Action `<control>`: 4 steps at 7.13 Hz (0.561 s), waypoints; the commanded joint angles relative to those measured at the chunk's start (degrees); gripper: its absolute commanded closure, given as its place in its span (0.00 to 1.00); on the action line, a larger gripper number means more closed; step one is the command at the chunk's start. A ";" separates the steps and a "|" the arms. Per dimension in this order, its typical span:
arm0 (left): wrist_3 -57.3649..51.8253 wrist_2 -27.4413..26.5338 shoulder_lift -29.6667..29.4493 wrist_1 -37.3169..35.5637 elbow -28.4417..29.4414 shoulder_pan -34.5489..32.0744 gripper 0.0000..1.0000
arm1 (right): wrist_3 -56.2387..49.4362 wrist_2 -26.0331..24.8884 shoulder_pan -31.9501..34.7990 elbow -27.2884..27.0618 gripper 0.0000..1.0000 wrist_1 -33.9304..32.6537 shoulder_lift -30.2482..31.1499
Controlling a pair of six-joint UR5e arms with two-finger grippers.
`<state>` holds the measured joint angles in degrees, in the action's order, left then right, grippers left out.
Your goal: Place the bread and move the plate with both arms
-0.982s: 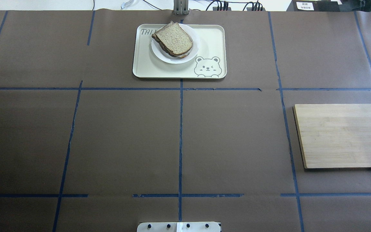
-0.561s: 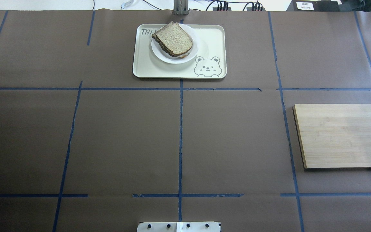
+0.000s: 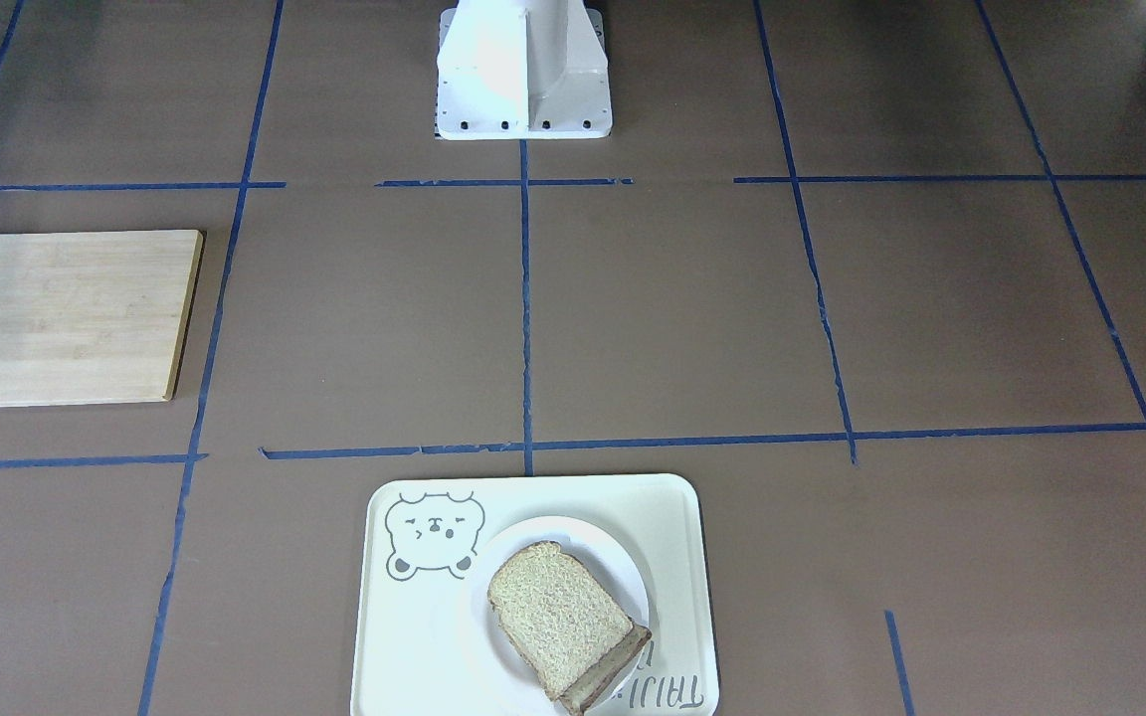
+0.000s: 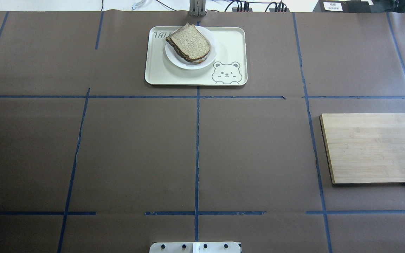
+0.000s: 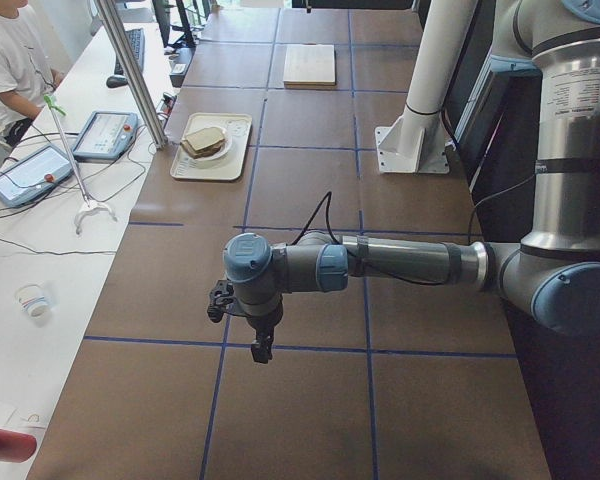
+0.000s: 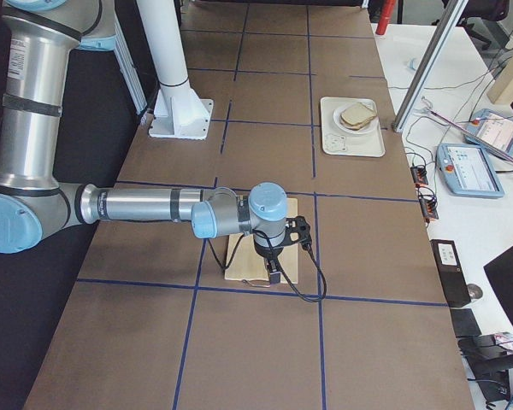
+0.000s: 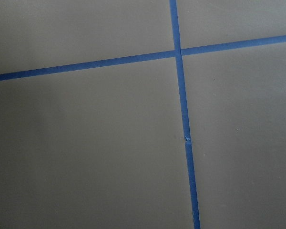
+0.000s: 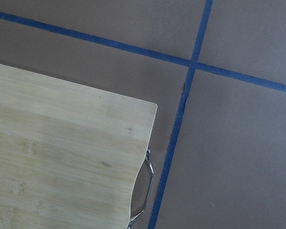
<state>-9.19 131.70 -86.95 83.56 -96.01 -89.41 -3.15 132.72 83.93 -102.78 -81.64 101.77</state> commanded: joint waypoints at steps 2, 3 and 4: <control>-0.04 0.05 0.03 0.02 -0.06 0.20 0.00 | -0.02 -0.01 0.00 0.65 0.00 -0.01 0.09; -0.04 0.05 0.03 0.02 -0.06 0.20 0.00 | -0.02 -0.09 0.00 1.00 0.00 0.07 0.09; -0.04 0.05 0.03 0.02 -0.06 0.20 0.00 | -0.02 -0.09 0.00 1.09 0.00 0.08 0.09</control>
<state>-9.23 131.74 -86.92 83.57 -96.06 -89.23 -3.15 132.66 83.93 -101.93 -81.60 101.86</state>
